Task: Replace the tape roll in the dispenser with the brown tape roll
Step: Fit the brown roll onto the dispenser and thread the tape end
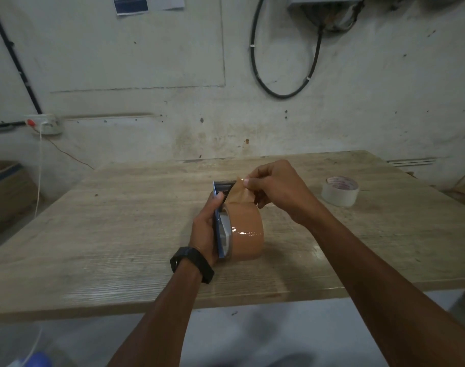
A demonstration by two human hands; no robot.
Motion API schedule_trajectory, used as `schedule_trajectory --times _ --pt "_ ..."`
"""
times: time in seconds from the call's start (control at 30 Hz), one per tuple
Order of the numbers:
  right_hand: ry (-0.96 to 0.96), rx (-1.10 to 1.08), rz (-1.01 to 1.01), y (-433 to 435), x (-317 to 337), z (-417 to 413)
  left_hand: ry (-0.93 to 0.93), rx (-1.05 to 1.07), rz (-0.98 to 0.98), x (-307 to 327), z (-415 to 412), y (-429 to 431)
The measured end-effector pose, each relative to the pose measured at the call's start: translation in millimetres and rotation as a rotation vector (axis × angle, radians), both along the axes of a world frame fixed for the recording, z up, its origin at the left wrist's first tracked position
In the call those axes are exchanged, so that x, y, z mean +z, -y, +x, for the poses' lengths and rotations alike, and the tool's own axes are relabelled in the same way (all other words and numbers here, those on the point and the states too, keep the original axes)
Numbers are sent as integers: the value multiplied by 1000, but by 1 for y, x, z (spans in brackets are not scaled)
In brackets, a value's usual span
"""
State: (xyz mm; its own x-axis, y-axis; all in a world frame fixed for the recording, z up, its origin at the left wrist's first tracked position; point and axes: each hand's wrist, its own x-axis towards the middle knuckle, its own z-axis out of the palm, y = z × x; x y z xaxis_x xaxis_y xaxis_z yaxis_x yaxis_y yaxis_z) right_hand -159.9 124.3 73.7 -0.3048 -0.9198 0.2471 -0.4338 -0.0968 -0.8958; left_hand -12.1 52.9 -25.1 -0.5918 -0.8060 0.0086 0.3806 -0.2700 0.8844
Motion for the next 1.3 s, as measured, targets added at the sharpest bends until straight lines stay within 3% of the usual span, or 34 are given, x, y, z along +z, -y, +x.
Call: schedule_trajectory --times 0.27,0.43,0.5,0.67,0.83,1.07,1.3 --pt "100 6 54 3 0 0 -52 -33 18 1 -1 -1" --pt "88 39 9 1 4 1 11 -64 -42 5 -2 -7" --pt "27 -7 -10 2 5 4 18 -48 -84 8 -2 -8" --pt "-394 -147 -132 3 -10 20 0 -2 -168 5 -4 -8" --pt "-406 -209 -190 4 -17 23 59 78 -111 9 -5 -14" --pt "-437 -265 -227 0 -17 20 277 155 -339 19 -5 -19" --pt "-430 -276 -264 8 -21 19 322 -21 -344 29 -3 -22"
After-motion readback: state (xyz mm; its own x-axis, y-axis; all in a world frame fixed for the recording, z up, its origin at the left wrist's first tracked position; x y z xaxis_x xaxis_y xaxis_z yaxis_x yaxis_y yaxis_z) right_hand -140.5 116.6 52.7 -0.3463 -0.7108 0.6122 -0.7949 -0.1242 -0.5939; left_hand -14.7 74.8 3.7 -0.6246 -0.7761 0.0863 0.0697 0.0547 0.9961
